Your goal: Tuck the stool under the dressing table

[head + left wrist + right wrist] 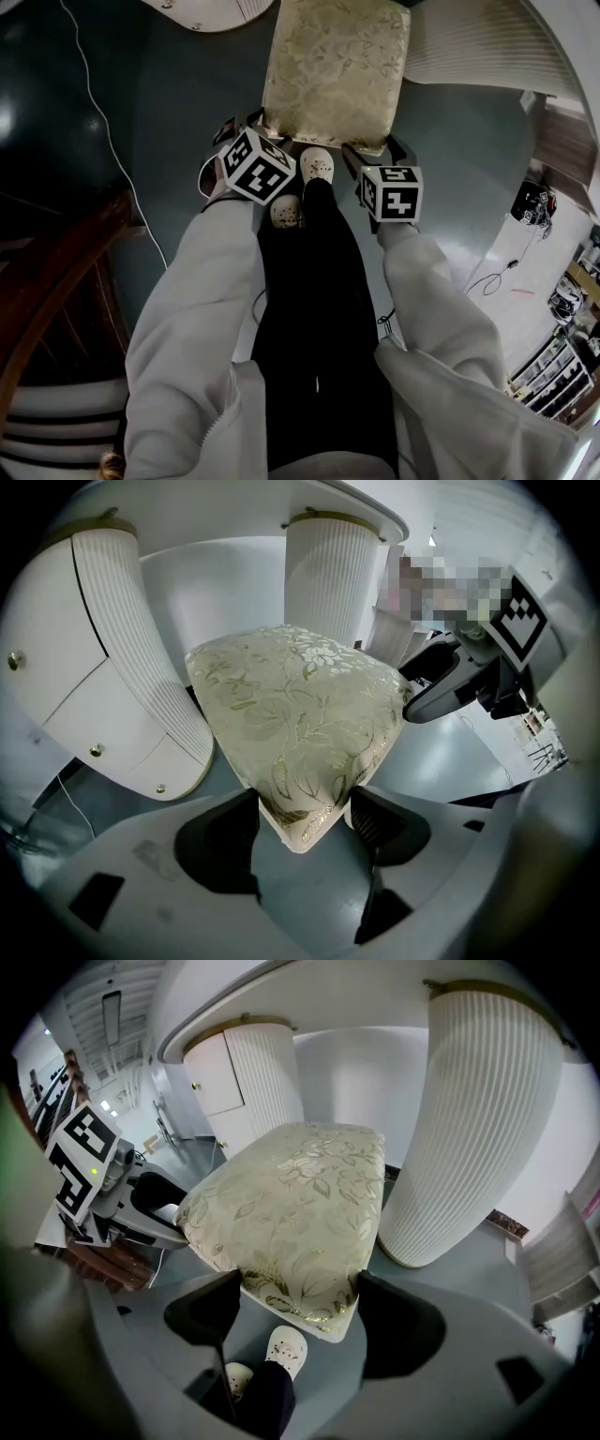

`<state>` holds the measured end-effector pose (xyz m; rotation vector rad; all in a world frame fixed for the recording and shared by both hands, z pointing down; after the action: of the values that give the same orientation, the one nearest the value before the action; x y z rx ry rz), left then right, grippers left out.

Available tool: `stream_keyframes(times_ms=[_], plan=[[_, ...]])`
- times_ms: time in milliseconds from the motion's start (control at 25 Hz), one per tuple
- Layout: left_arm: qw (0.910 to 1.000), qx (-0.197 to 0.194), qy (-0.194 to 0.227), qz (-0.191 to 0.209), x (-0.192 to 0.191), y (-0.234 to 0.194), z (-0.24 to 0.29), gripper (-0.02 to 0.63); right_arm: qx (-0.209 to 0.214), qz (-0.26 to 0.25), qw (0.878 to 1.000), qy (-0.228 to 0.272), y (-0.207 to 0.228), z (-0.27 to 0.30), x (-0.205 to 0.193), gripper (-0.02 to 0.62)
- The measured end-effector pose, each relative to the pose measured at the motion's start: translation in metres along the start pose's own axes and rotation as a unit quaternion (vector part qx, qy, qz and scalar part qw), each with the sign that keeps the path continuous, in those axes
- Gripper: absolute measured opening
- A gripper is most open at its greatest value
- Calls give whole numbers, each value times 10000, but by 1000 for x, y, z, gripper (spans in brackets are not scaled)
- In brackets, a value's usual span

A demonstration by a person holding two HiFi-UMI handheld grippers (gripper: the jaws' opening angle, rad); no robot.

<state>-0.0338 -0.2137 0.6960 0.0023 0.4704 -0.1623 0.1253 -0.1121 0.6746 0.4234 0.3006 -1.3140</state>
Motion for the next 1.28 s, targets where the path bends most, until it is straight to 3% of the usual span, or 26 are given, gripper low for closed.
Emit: stream_keyframes(times_ms=[600, 1280], plan=[[9996, 105, 258, 27, 54, -50, 19, 307, 9, -62, 9996, 290, 36, 22, 63, 443], [9918, 170, 1260, 90, 103, -113, 36, 307, 23, -40, 9947, 1029, 67, 48, 134, 442]])
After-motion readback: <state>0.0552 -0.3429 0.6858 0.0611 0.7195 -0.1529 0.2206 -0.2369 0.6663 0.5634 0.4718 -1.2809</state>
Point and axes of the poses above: the fingertips, and each gripper's own axes: z forward along the fingers, y to its right, x out of its top, the point moved 4 cm from there along -z, backward along the fingers, and after that the axes turned 6 degrees about z, right-handed, at the moved point
